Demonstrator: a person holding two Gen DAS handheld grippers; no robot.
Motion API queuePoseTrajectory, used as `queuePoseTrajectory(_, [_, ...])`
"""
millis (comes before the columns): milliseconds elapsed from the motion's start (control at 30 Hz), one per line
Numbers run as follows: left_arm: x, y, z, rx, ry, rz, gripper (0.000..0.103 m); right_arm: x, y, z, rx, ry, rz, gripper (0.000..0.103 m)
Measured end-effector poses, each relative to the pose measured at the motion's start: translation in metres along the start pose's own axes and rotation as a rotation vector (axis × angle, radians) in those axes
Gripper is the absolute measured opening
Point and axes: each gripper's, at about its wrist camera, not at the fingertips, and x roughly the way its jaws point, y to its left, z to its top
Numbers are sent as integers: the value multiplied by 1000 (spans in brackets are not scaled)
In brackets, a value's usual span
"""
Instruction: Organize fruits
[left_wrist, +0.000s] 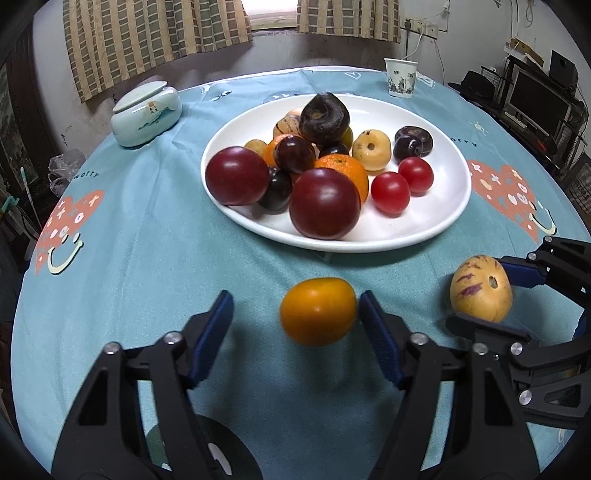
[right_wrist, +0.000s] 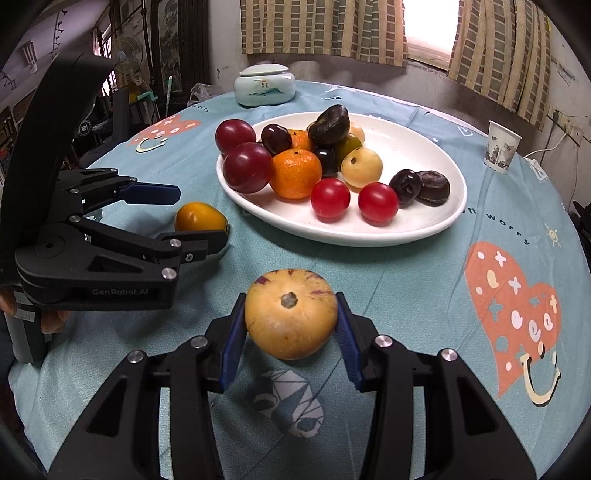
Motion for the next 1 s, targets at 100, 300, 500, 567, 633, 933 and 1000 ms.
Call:
queuePoseTrajectory(100, [-1, -3, 0, 13, -1, -25, 42, 1, 1, -1, -2, 4, 3, 46])
queuePoseTrajectory(300, [-4, -7, -3, 34, -11, -4, 41, 2, 0, -1, -1, 8, 4, 46])
queuePoseTrajectory(500, [-10, -6, -4, 30, -26, -3, 41, 3, 0, -2, -1, 9, 5, 46])
queuePoseTrajectory(567, [-12, -7, -4, 31, -31, -6, 41, 3, 1, -2, -3, 9, 6, 46])
queuePoseTrajectory(633, [-14, -7, -5, 34, -36, -8, 41, 3, 2, -3, -6, 9, 9, 46])
queuePoseTrajectory(933, [-22, -9, -6, 39, -57, -18, 41, 1, 6, -3, -18, 3, 25, 46])
queuePoseTrajectory(1000, [-22, -9, -5, 38, -57, -20, 41, 1, 7, -3, -20, 4, 29, 46])
